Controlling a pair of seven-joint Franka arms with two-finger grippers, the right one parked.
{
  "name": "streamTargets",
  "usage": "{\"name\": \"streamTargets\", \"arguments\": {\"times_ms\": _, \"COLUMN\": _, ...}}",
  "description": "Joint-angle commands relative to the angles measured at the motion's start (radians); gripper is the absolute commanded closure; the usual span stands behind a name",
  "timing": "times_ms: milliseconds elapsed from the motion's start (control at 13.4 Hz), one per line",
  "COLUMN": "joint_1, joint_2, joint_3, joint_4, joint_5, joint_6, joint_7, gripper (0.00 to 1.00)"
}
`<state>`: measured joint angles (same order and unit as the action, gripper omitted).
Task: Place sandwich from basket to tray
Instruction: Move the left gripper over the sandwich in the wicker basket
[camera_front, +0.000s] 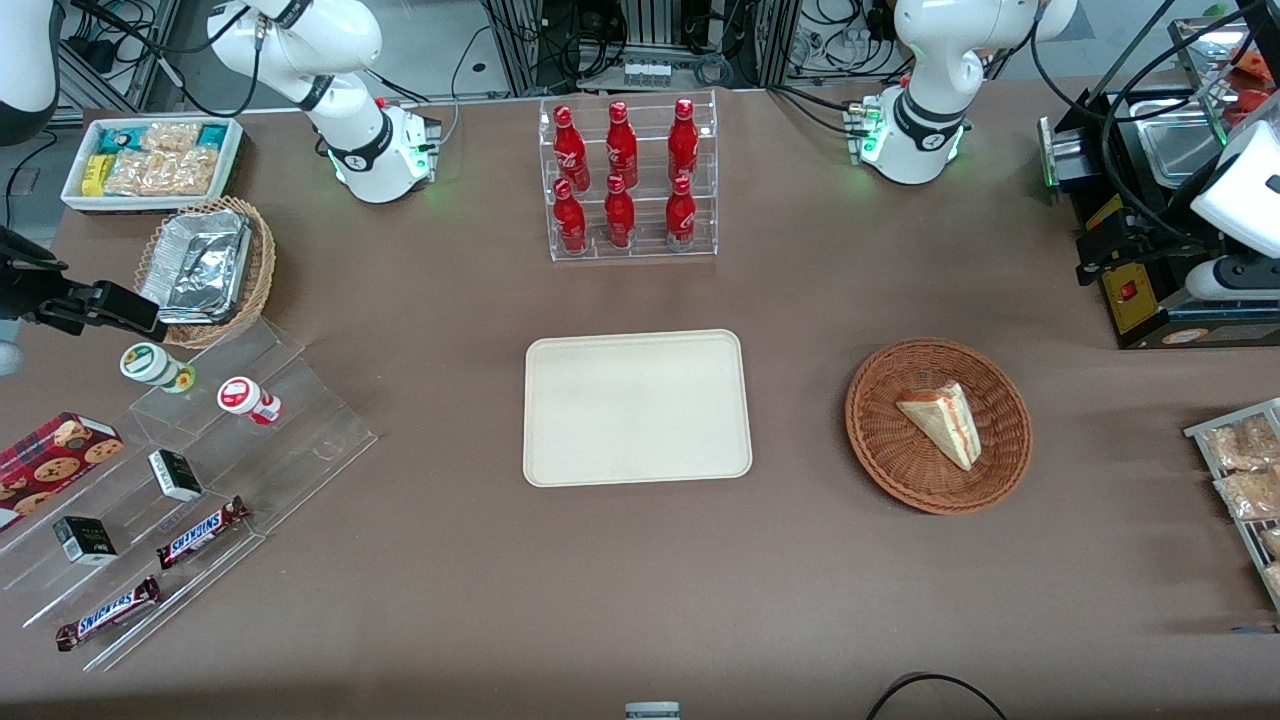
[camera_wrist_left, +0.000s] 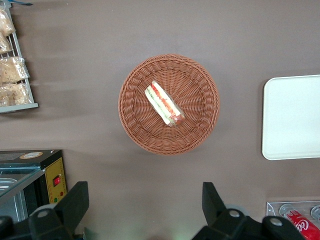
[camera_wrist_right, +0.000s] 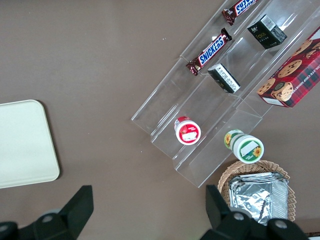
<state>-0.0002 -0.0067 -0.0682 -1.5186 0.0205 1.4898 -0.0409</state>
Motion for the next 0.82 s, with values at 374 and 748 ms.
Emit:
{"name": "streamTargets", "arguments": {"times_ms": 374, "joint_1": -0.001, "joint_2": 0.017, "joint_3": 0.002, "joint_4": -0.030, "joint_5": 0.004, "joint_6": 0.038, "joint_7": -0.060, "gripper": 0.00}}
{"name": "streamTargets", "arguments": {"times_ms": 748, "joint_1": -0.001, "joint_2": 0.001, "joint_3": -0.001, "joint_4": -0.265, "joint_5": -0.001, "joint_6": 0.294, "joint_7": -0.201, "gripper": 0.00}}
